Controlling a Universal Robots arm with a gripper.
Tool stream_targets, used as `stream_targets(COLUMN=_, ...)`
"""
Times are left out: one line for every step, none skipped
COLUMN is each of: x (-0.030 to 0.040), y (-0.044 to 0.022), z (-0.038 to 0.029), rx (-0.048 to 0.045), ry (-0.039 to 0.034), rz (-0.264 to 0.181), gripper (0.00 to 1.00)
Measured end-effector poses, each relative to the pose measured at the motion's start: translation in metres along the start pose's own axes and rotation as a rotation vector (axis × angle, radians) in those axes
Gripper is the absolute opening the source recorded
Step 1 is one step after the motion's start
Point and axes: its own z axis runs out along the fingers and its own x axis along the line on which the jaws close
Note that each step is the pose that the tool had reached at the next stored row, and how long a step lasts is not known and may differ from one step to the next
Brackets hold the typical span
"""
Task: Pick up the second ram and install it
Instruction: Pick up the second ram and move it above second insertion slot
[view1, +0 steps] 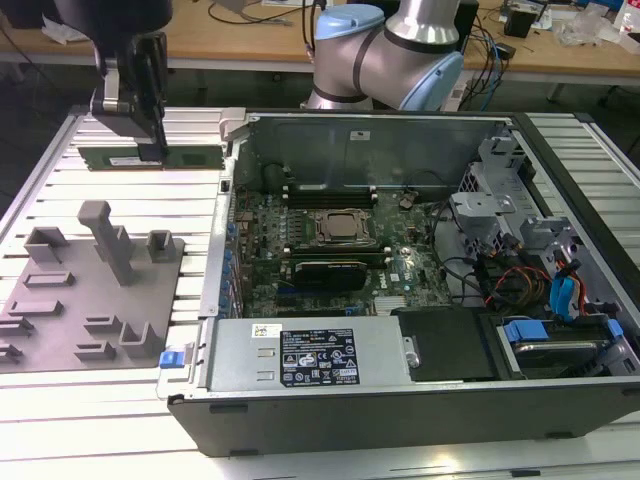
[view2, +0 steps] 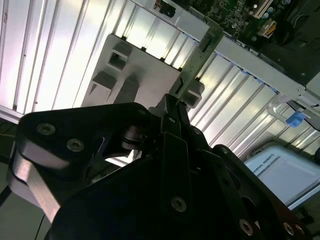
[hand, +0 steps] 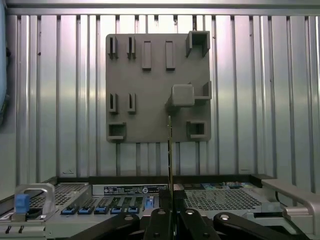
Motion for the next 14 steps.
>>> stream_targets(x=-0.0003, y=-0.0038, z=0.0009, rx=0.0, ry=0.0001, rz=0.0, gripper=0.13)
stream_targets(x=-0.0006, y=-0.0072, z=0.0018, rx=0.0, ry=0.0, rz=0.0, gripper=0.13)
stream_targets(x=-0.0008, y=-0.009, z=0.0021, rx=0.0, ry=0.0, rz=0.0, gripper=0.13)
stream_targets(x=-0.0009, y=-0.0102, z=0.0023, rx=-0.0001, ry=0.0001, rz=0.0, gripper=0.13)
stream_targets(x=-0.0011, y=-0.0116, z=0.0026, rx=0.0, ry=0.0001, rz=0.0, gripper=0.13)
stream_targets(x=-0.0014, y=-0.0141, z=0.0031, rx=0.0, ry=0.0001, rz=0.0, gripper=0.13)
stream_targets(x=-0.0018, y=-0.0173, z=0.0038, rx=0.0, ry=0.0, rz=0.0, gripper=0.13)
stream_targets(x=-0.0021, y=-0.0203, z=0.0044, rx=0.0, ry=0.0001, rz=0.0, gripper=0.13)
stream_targets(x=-0.0024, y=-0.0226, z=0.0049, rx=0.0, ry=0.0, rz=0.0, gripper=0.13)
stream_targets(x=-0.0028, y=-0.0255, z=0.0054, rx=-0.0001, ry=0.0001, rz=0.0, gripper=0.13)
stream_targets(x=-0.0029, y=-0.0267, z=0.0057, rx=0.0, ry=0.0001, rz=0.0, gripper=0.13)
stream_targets(x=-0.0031, y=-0.0279, z=0.0059, rx=0.0, ry=0.0001, rz=0.0, gripper=0.13)
stream_targets(x=-0.0033, y=-0.0294, z=0.0063, rx=0.0, ry=0.0001, rz=0.0, gripper=0.13)
stream_targets(x=-0.0037, y=-0.0313, z=0.0068, rx=0.0, ry=0.0001, rz=0.0, gripper=0.13)
